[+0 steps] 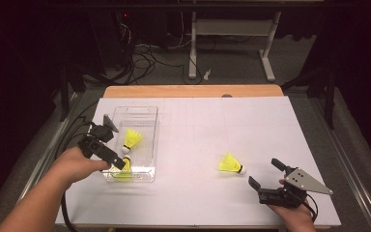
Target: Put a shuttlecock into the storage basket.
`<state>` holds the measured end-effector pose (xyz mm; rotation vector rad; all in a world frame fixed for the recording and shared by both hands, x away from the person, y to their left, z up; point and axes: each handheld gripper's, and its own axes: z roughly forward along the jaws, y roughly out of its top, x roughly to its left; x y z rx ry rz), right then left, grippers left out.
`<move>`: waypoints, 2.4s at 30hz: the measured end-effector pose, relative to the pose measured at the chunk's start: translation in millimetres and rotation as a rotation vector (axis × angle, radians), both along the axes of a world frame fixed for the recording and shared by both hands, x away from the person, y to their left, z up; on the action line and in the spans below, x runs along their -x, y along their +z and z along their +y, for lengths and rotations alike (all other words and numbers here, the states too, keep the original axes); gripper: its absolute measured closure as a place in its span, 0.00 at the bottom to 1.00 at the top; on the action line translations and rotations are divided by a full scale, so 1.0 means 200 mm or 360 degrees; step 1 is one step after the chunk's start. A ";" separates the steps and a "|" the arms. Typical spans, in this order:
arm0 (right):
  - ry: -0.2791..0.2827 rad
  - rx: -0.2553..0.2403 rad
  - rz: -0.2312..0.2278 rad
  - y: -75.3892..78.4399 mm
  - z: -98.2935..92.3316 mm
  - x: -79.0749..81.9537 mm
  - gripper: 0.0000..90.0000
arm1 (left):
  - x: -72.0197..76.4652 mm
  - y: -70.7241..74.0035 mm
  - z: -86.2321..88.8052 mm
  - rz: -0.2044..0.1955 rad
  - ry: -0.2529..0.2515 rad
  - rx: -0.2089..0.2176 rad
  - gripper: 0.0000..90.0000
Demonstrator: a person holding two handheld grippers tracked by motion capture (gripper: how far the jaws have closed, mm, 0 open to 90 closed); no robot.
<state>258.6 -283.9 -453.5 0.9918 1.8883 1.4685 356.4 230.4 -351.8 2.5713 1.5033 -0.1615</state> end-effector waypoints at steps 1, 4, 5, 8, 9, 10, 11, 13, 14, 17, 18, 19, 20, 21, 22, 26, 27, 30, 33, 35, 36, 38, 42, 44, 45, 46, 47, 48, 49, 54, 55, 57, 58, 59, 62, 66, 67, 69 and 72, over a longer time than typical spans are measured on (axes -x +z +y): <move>0.0000 0.0000 -0.0002 0.00 0.00 0.00 0.00 | 0.00 0.00 0.00 0.0004 -0.0006 -0.0002 0.04; 0.0000 0.0001 -0.0002 0.00 0.00 0.00 0.00 | 0.00 0.00 -0.02 0.0020 -0.0017 0.0024 0.01; 0.0001 0.0001 -0.0002 0.00 0.00 0.00 0.00 | 0.00 0.00 -0.03 0.0015 -0.0025 0.0019 0.01; 0.0001 0.0001 0.0001 0.00 0.00 0.00 0.00 | 0.00 0.00 -0.05 0.0012 -0.0039 0.0016 0.00; 0.0000 0.0001 -0.0001 0.00 0.00 0.00 0.00 | 0.00 0.01 -0.06 0.0018 -0.0048 0.0015 0.00; 0.0000 0.0000 -0.0001 0.00 0.00 0.00 0.00 | 0.00 0.01 -0.07 0.0018 -0.0052 0.0019 0.01; -0.0001 -0.0001 0.0000 0.00 0.00 0.00 0.00 | 0.00 0.01 -0.08 0.0025 -0.0060 0.0021 0.01; 0.0000 -0.0001 0.0000 0.00 0.00 0.00 0.00 | 0.01 0.01 -0.10 0.0028 -0.0076 0.0020 0.01; 0.0001 0.0000 -0.0001 0.00 0.00 0.00 0.00 | 0.01 0.01 -0.11 0.0023 -0.0085 0.0022 0.01; 0.0002 0.0001 -0.0001 0.00 0.00 0.00 0.00 | 0.01 0.01 -0.14 0.0018 -0.0107 0.0028 0.01; 0.0002 0.0001 -0.0001 0.00 0.00 0.00 0.00 | 0.02 0.01 -0.16 0.0018 -0.0120 0.0028 0.01; 0.0003 0.0001 -0.0001 0.00 0.00 0.00 0.00 | 0.02 0.01 -0.17 0.0018 -0.0127 0.0027 0.01; 0.0003 0.0001 -0.0001 0.00 0.00 0.00 0.00 | 0.02 0.01 -0.18 0.0022 -0.0139 0.0027 0.01; 0.0004 0.0001 0.0000 0.00 0.00 0.00 0.00 | 0.02 0.01 -0.19 0.0022 -0.0146 0.0029 0.01; 0.0004 0.0002 -0.0001 0.00 0.00 0.00 0.00 | 0.03 0.01 -0.21 0.0021 -0.0164 0.0026 0.01; 0.0002 0.0000 -0.0001 0.00 0.00 0.00 0.00 | 0.03 0.01 -0.25 0.0032 -0.0191 0.0026 0.01; 0.0002 0.0000 0.0000 0.00 0.00 0.00 0.00 | 0.03 0.01 -0.25 0.0034 -0.0194 0.0031 0.01; 0.0004 -0.0001 0.0000 0.00 0.00 0.00 0.00 | 0.04 0.01 -0.29 0.0030 -0.0212 0.0032 0.01; 0.0005 -0.0002 -0.0002 0.00 0.00 0.00 0.00 | 0.04 0.01 -0.31 0.0034 -0.0237 0.0025 0.01; 0.0006 -0.0003 -0.0002 0.00 0.00 0.00 0.00 | 0.05 0.01 -0.33 0.0034 -0.0243 0.0024 0.01; 0.0007 -0.0003 -0.0002 0.00 0.00 0.00 0.00 | 0.05 0.01 -0.35 0.0033 -0.0253 0.0027 0.01; 0.0008 -0.0003 -0.0006 0.00 0.00 0.00 0.00 | 0.05 0.02 -0.37 0.0027 -0.0267 0.0031 0.01; 0.0007 -0.0007 -0.0002 0.00 0.00 0.00 0.00 | 0.06 0.02 -0.43 0.0037 -0.0315 0.0032 0.01; 0.0008 -0.0005 -0.0002 0.00 0.00 0.00 0.00 | 0.06 0.02 -0.46 0.0038 -0.0328 0.0028 0.01; 0.0008 -0.0005 -0.0001 0.00 0.00 0.00 0.00 | 0.06 0.02 -0.47 0.0036 -0.0337 0.0029 0.01; 0.0008 -0.0005 -0.0001 0.00 0.00 0.00 0.00 | 0.06 0.02 -0.48 0.0031 -0.0337 0.0031 0.01; 0.0009 -0.0005 -0.0002 0.00 0.00 0.00 0.00 | 0.06 0.03 -0.50 0.0033 -0.0348 0.0032 0.01; 0.0008 -0.0006 -0.0001 0.00 0.00 0.00 0.00 | 0.06 0.03 -0.51 0.0031 -0.0353 0.0036 0.01; 0.0009 -0.0005 -0.0001 0.00 0.00 0.00 0.00 | 0.06 0.03 -0.52 0.0032 -0.0359 0.0043 0.01; 0.0008 -0.0009 -0.0001 0.00 0.00 0.00 0.00 | 0.06 0.03 -0.58 0.0038 -0.0396 0.0059 0.01; 0.0008 -0.0009 0.0000 0.00 0.00 0.00 0.00 | 0.06 0.03 -0.59 0.0035 -0.0397 0.0058 0.01; 0.0009 -0.0008 -0.0002 0.00 0.00 0.00 0.00 | 0.06 0.04 -0.61 0.0032 -0.0410 0.0064 0.01; 0.0008 -0.0009 -0.0001 0.00 0.00 0.00 0.00 | 0.06 0.04 -0.63 0.0032 -0.0417 0.0067 0.01; 0.0008 -0.0009 0.0001 0.00 0.00 0.00 0.00 | 0.06 0.04 -0.64 0.0029 -0.0424 0.0069 0.01; 0.0009 -0.0009 -0.0002 0.00 0.00 0.00 0.00 | 0.06 0.04 -0.68 0.0023 -0.0452 0.0074 0.01; 0.0011 -0.0007 0.0000 0.00 0.00 -0.01 0.00 | 0.07 0.03 -0.73 0.0026 -0.0479 0.0098 0.01; 0.0012 -0.0006 -0.0001 0.00 0.01 -0.01 0.00 | 0.07 0.03 -0.74 0.0029 -0.0484 0.0102 0.01; 0.0014 0.0000 -0.0003 0.00 0.01 -0.01 0.00 | 0.07 0.02 -0.77 0.0029 -0.0498 0.0105 0.01; 0.0014 -0.0001 -0.0004 0.00 0.01 -0.01 0.00 | 0.07 0.01 -0.81 0.0037 -0.0522 0.0114 0.01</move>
